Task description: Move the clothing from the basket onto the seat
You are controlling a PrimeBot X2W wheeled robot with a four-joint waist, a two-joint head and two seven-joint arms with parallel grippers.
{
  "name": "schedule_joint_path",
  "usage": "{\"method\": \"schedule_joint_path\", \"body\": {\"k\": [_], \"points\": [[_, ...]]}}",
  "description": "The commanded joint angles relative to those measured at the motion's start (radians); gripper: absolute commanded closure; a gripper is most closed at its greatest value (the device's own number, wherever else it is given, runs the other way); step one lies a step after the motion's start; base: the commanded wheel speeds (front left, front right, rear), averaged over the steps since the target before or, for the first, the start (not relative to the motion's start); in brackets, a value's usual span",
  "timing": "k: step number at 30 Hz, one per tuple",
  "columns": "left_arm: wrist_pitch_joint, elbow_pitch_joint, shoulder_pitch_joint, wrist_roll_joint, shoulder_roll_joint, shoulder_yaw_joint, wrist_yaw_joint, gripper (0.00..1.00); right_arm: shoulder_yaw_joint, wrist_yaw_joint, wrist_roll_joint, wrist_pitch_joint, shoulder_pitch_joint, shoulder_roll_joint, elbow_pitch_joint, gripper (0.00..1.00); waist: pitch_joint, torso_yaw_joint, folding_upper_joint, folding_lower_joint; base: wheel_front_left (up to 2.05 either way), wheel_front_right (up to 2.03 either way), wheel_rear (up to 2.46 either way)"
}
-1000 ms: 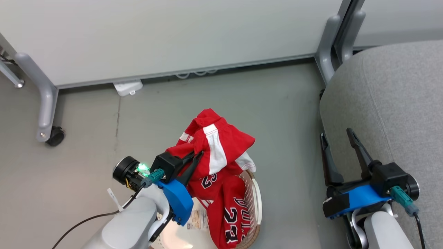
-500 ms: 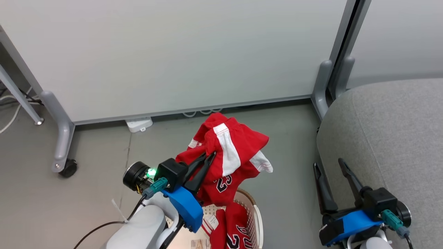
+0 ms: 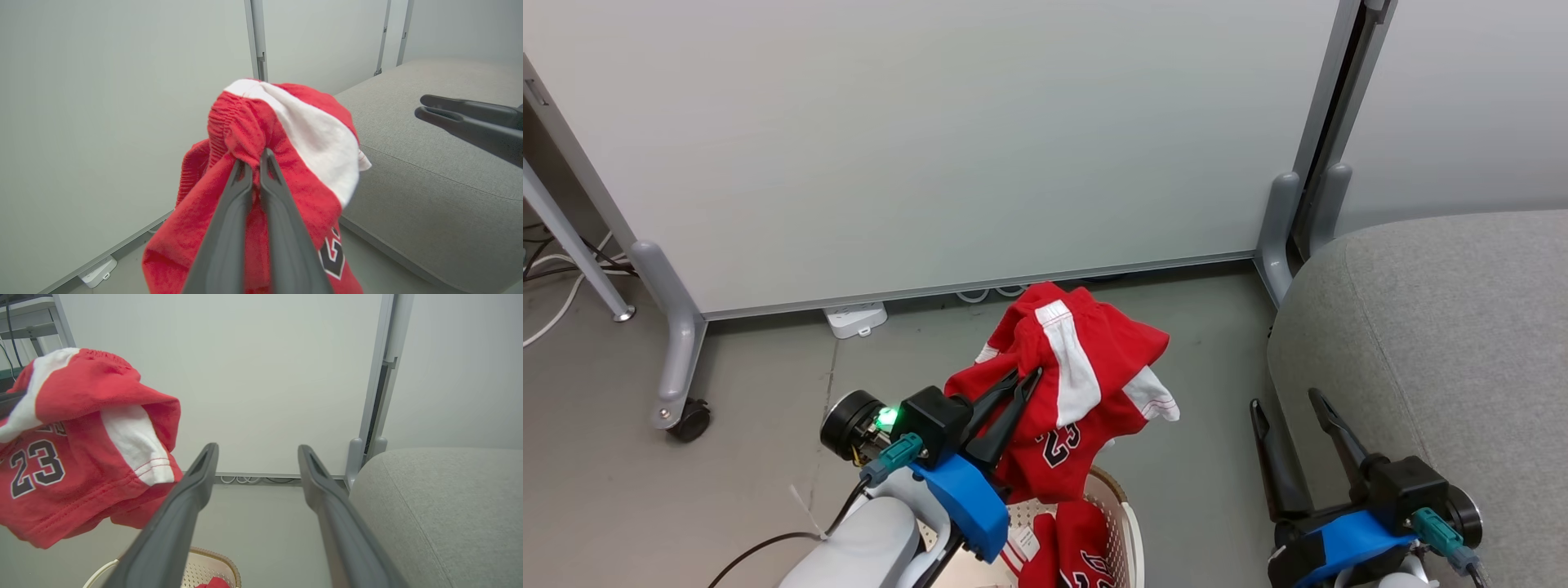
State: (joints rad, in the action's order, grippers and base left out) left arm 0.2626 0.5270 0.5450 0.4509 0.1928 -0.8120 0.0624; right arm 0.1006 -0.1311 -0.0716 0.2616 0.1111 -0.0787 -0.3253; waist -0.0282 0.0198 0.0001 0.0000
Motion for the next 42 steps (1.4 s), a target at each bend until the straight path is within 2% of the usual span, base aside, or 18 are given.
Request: {"method": "schedule_joint_path", "body": {"k": [1, 7, 17, 23, 34, 42], "points": [[0.003, -0.006, -0.011, 0.004, 0.006, -0.001, -0.006, 1.00, 0.010, 0.001, -0.002, 0.005, -0.014, -0.007, 0.006, 0.00, 0.000, 0.001, -0.0001, 0.0000, 0.00, 0.00, 0.00], [0.001, -0.011, -0.008, 0.006, 0.007, -0.007, -0.007, 1.00, 0.065, 0.001, -0.010, 0.005, 0.011, -0.025, 0.012, 0.00, 0.002, 0.007, -0.0001, 0.0000, 0.00, 0.00, 0.00], [-0.002, -0.016, 0.012, 0.007, 0.001, -0.019, -0.007, 1.00, 0.264, 0.001, -0.027, 0.005, 0.123, -0.073, -0.035, 0.00, 0.014, 0.021, -0.0001, 0.0000, 0.00, 0.00, 0.00], [-0.001, -0.027, 0.029, 0.001, -0.013, -0.030, -0.006, 1.00, 0.355, 0.001, -0.037, 0.003, 0.214, -0.098, -0.123, 0.00, 0.023, 0.041, -0.0001, 0.0000, 0.00, 0.00, 0.00], [0.001, -0.050, 0.053, -0.010, -0.034, -0.055, 0.004, 1.00, 0.458, 0.001, -0.079, 0.003, 0.335, -0.118, -0.301, 0.00, 0.044, 0.077, -0.0001, 0.0000, 0.00, 0.00, 0.00], [0.002, -0.057, 0.064, -0.011, -0.034, -0.061, 0.007, 1.00, 0.560, 0.001, -0.157, 0.003, 0.400, -0.122, -0.333, 0.00, 0.060, 0.081, -0.0001, 0.0000, 0.00, 0.00, 0.00]]}}
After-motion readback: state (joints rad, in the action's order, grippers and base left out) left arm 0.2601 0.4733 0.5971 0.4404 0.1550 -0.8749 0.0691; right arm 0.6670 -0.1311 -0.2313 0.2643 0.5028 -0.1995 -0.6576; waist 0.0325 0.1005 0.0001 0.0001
